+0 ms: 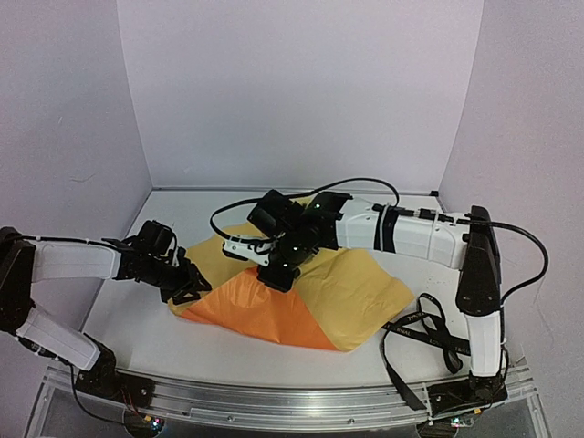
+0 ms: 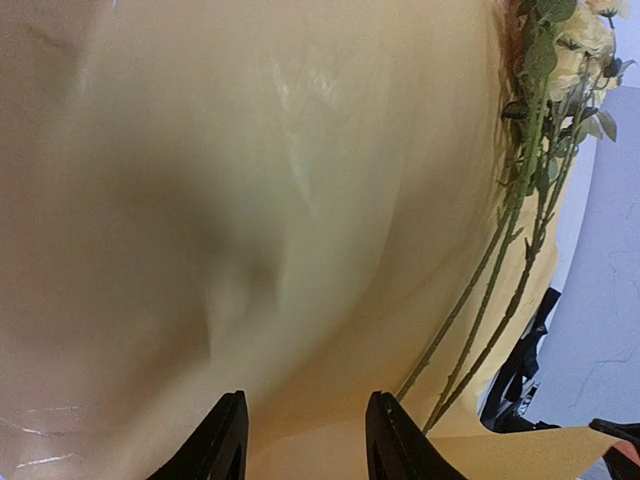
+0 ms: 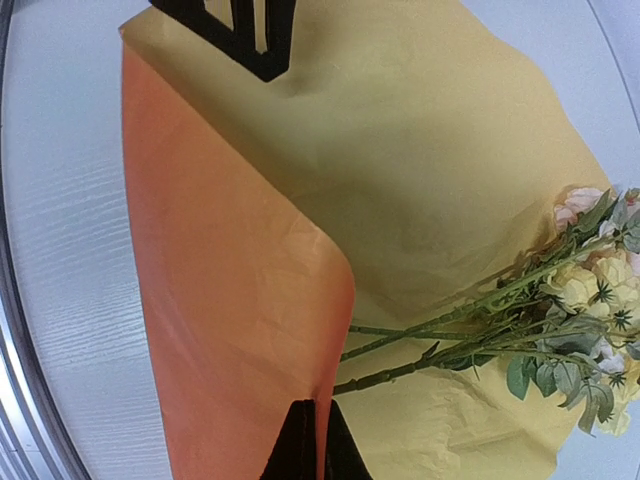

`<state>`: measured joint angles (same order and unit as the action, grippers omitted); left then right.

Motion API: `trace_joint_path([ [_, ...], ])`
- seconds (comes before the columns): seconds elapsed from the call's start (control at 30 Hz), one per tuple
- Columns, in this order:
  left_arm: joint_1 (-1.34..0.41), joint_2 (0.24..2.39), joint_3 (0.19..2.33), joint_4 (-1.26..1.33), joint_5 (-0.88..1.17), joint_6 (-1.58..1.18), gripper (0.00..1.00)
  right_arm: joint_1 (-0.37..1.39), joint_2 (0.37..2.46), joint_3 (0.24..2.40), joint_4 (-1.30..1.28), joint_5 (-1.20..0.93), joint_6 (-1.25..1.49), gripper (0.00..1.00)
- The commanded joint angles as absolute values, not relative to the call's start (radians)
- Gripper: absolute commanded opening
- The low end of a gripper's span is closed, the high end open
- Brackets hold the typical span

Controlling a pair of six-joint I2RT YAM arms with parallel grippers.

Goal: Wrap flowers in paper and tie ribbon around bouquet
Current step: Fold the bottom corner of the flattened wrapping paper at the center of the board.

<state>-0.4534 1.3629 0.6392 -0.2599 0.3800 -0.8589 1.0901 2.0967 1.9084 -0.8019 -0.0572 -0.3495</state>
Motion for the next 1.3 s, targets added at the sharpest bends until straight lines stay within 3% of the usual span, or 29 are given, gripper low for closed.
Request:
trace_joint_path([
  [0.0,-0.453,1.392,0.661,-0.25,0.387,-0.819,0.43,1.096,2.043,1.966,-0.8,-0.037,-0.378,0.0],
  [0.53,-0.445,1.392,0.669,-0.308,0.35,-0.78,0.43,1.084,2.109,2.091,-0.856,-0.036,-0.435,0.0],
  [1.03,-0.445,1.236,0.879,-0.536,0.2,-0.638,0.55,0.986,2.259,2.112,-0.776,-0.091,-0.421,0.0],
  [1.27,-0.485,1.229,0.838,-0.455,0.293,-0.634,0.48,0.942,2.338,2.124,-0.684,-0.077,-0.431,0.0],
])
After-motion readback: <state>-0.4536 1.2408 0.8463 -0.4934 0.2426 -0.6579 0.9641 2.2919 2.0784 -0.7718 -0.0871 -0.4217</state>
